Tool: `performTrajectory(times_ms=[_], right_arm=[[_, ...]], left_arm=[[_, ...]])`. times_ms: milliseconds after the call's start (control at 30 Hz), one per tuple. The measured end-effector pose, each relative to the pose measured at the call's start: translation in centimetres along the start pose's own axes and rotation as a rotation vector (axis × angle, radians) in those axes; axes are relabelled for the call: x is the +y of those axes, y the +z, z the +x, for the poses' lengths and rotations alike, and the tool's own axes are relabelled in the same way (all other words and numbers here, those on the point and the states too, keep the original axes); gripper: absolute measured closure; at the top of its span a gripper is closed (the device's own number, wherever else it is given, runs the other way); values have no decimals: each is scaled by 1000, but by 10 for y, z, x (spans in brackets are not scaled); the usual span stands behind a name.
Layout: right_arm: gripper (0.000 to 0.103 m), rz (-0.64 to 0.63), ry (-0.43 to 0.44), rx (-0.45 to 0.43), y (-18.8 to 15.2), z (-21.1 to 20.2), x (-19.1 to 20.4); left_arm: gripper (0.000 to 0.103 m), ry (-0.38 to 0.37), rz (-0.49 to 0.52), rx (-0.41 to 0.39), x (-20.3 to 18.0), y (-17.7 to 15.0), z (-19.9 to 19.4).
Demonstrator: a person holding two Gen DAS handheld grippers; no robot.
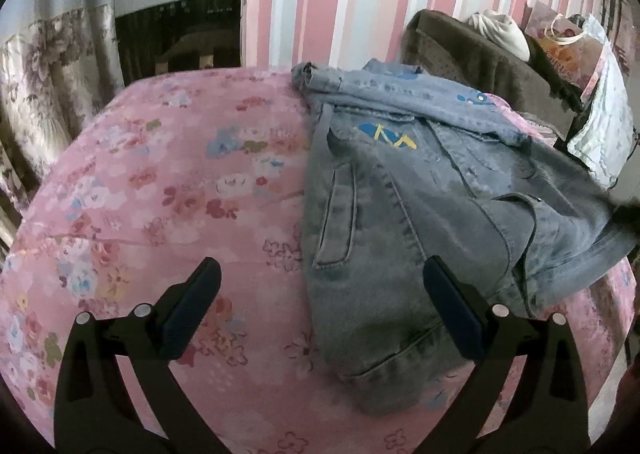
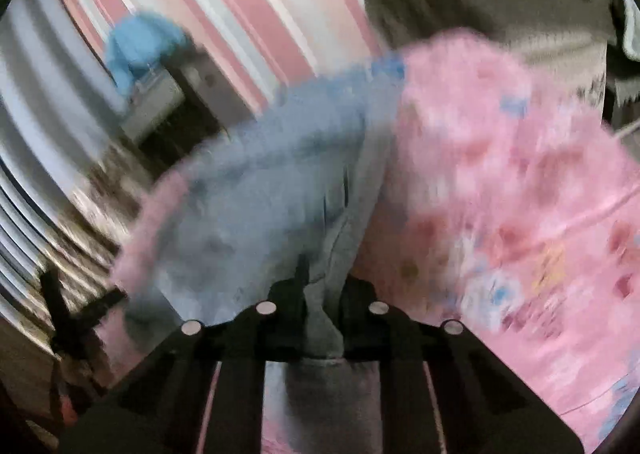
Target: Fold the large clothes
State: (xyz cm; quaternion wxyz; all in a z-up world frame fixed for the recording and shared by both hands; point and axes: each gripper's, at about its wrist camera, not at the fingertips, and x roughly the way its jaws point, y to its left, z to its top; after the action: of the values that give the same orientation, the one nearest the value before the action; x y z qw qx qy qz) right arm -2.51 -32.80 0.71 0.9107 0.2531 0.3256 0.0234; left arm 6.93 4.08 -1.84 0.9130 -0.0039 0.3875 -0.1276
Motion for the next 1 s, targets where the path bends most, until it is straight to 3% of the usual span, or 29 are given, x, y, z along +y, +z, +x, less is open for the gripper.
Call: performTrajectory(times_ms=[67,133,200,267,333,367,533,567,600,633,667,700,767,800,867,900,1000], right_arm=[[90,-39,-96,-9,6,-3,-2],[89,-90,-204,44,0,10,-3],[82,-87,-255,92,-12,20,-13],[68,-41,-286,70,-20,13,-28],[36,-4,-275,30,-23,1,-38],[35,6,-259,10,-26,-7,-42],[35,9,-261,13,-32,-11,-52],[35,15,-247,16,-33,-10,-52],[35,17,-226,22,-34,-8,-50],[35,15,-211,28,-34,-5,-49],[35,10,-191,40,-35,-1,-47],[36,7,-173,53,-36,1,-45],[42,9,-122,97,-38,10,-41],[53,9,-105,116,-39,13,-40],[66,-18,-100,132,-41,17,-30],[90,-26,-81,136,-41,16,-27],[89,-22,-3,125,-37,7,-14]], left_arm=[[3,-5,-1,-2,0,1,-2],[3,-22,2,5,-2,-1,-2],[3,-38,8,25,-6,-5,2],[3,-51,14,43,-8,-9,6],[3,-65,25,64,-14,-12,12],[3,-71,28,71,-15,-13,14],[7,-145,33,107,-28,-16,24],[14,-166,34,111,-32,-17,26],[31,-199,45,125,-38,-19,28],[38,-202,65,134,-44,-21,30],[41,-179,87,126,-49,-22,30],[51,-160,116,110,-54,-23,28],[64,-204,114,99,-53,-19,22],[70,-236,96,89,-49,-15,17],[76,-278,72,56,-38,-6,5],[79,-293,59,35,-31,0,-4],[86,-345,28,6,-15,13,-25]])
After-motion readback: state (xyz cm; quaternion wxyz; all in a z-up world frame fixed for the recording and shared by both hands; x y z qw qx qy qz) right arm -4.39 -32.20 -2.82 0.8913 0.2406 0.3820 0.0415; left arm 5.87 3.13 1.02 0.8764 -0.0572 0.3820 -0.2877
